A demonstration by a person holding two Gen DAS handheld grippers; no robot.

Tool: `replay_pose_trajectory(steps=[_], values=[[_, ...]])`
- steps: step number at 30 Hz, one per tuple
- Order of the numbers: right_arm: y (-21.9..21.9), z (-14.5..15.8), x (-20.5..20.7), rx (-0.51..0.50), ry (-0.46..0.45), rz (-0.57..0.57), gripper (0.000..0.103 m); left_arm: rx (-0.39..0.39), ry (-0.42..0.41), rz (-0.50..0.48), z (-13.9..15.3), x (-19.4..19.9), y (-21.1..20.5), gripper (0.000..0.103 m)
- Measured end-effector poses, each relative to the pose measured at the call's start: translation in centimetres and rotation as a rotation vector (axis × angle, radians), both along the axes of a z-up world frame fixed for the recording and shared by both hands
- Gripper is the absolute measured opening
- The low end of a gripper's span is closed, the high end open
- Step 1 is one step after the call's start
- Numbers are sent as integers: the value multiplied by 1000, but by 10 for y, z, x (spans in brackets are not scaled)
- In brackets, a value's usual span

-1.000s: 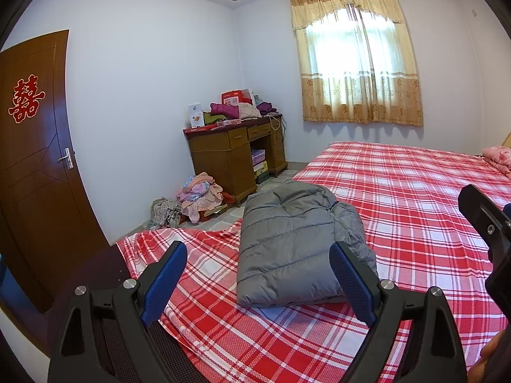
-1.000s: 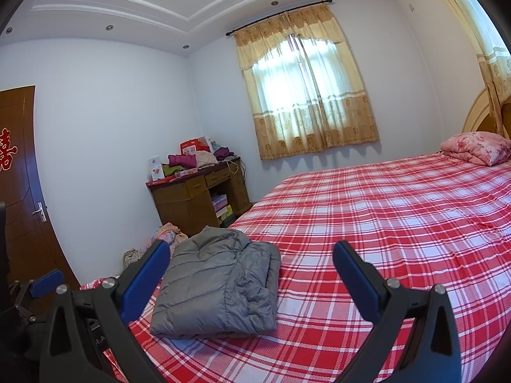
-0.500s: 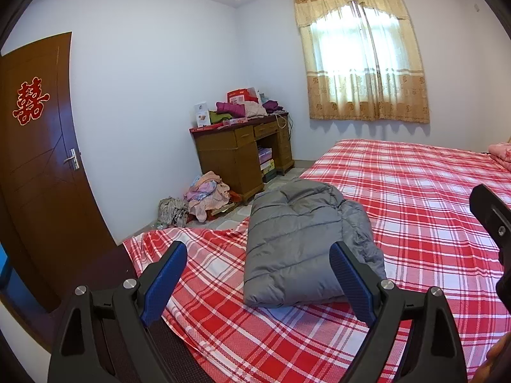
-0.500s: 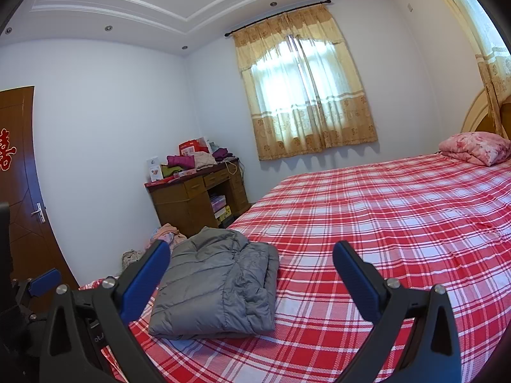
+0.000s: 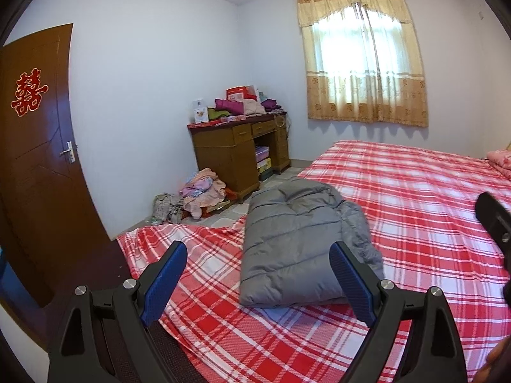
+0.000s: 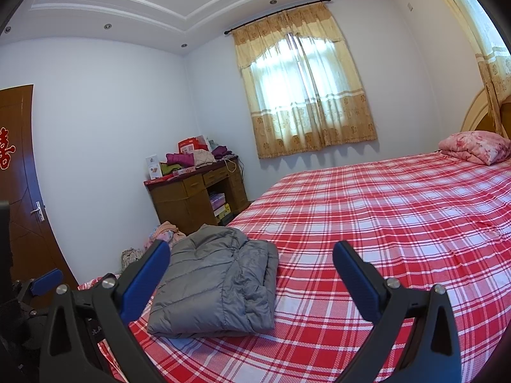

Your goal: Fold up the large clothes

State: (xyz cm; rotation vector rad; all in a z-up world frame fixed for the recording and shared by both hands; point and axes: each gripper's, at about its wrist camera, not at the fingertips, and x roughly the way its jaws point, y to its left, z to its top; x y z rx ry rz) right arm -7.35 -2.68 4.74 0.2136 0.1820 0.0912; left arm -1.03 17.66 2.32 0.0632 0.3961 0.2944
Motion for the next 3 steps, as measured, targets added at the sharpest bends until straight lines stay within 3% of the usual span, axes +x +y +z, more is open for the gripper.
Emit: replay_pose_trajectory(steps=[3], values=[[-1,-2,3,0,7,-4,103,-25,24,5,-3,6,9,91]])
